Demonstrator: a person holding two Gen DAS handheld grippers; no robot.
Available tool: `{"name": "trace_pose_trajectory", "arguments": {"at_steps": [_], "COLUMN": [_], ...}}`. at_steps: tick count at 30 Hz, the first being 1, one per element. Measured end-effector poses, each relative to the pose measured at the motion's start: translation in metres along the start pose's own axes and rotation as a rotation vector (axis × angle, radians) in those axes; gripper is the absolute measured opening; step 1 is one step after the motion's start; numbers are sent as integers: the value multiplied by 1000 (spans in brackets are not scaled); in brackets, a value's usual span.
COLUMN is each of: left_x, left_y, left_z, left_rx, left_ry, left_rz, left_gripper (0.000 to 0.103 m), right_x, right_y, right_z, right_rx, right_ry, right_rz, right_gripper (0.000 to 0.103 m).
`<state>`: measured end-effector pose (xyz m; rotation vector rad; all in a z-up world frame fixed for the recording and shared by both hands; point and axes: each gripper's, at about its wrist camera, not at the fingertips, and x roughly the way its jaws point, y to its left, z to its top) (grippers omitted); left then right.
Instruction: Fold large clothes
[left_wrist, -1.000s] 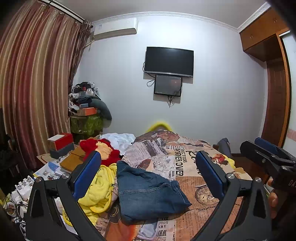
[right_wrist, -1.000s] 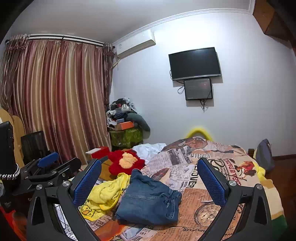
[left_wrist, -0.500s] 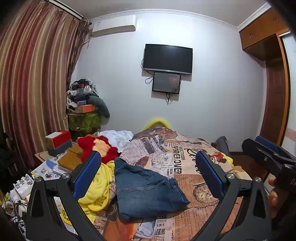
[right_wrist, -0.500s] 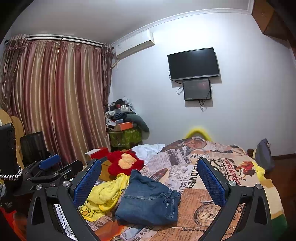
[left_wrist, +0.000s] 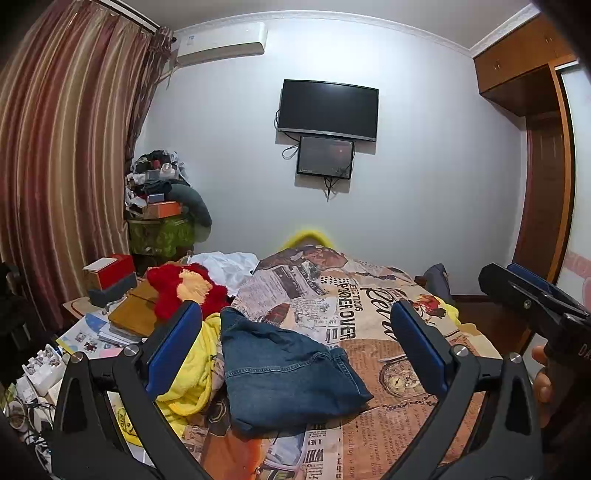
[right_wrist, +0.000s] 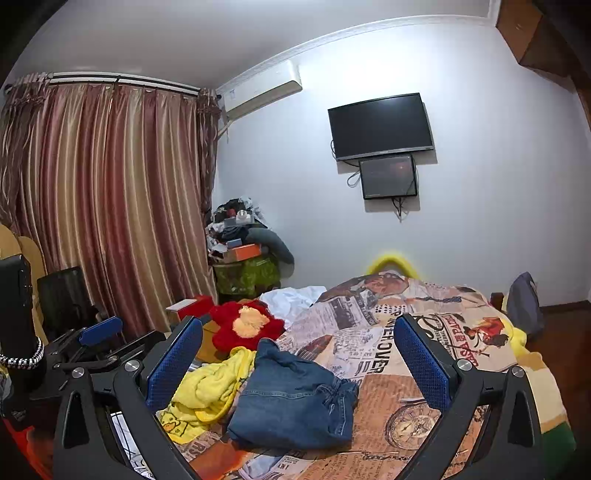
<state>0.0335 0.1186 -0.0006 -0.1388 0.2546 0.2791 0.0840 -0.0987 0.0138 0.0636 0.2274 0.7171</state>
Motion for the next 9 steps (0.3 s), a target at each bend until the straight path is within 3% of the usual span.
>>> {"name": "trace_pose_trajectory", "arguments": {"at_steps": [9], "left_x": [0], "left_y": [-1], "left_z": [-1], "left_rx": [15], "left_ry": [3], "left_rz": [-8], "left_gripper": [103], "right_x": [2], "right_y": [0], "right_z": [-4], "right_rx": [17], "right_ry": [3], "right_rz": [-4], "right_gripper": [103]}}
